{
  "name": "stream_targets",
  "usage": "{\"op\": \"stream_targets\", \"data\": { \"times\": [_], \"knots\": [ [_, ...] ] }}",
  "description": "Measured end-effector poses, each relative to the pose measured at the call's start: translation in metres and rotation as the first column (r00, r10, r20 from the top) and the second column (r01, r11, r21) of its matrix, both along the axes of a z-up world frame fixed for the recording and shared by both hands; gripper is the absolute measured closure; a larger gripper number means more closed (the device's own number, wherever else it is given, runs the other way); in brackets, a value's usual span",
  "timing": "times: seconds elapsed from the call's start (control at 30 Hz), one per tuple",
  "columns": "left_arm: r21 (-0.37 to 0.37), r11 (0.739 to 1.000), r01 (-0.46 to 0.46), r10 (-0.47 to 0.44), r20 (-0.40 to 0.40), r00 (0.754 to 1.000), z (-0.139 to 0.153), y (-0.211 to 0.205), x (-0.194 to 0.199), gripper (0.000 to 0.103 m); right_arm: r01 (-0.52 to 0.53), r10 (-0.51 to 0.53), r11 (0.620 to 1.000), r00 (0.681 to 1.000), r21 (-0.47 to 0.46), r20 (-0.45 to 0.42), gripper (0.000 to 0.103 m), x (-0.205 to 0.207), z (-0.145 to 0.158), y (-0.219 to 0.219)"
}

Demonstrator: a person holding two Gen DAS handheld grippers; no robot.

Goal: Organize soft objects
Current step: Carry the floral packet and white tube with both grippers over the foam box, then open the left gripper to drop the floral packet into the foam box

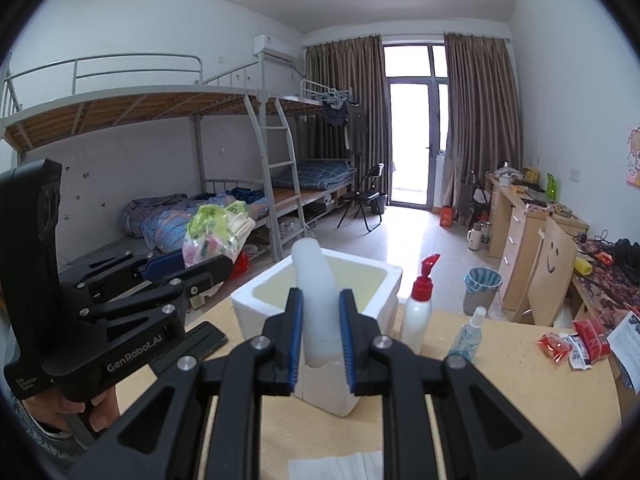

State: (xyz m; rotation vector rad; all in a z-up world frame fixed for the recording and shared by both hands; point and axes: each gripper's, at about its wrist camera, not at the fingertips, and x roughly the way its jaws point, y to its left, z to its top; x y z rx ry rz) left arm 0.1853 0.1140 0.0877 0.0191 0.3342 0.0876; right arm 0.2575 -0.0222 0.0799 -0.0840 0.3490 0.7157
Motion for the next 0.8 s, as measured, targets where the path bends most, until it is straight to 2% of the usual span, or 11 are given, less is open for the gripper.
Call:
{"op": "stream_targets", "data": {
  "times": [0.37,0.8],
  "knots": [
    [-0.004,1.0,-0.003,0.003,-0.028,1.0,-0.004,0.005,0.033,0.073,-0.015,0.015,1.0,1.0,-0.017,-0.002,0.082,0.02,0.003,0.017],
    [-0.011,1.0,-0.003,0.002,-0.079,0.997,-0.008,0.013,0.066,0.074,-0.03,0.029,0.999,0.999,-0.029,-0.032,0.082,0.046,-0.007,0.033]
  ]
}}
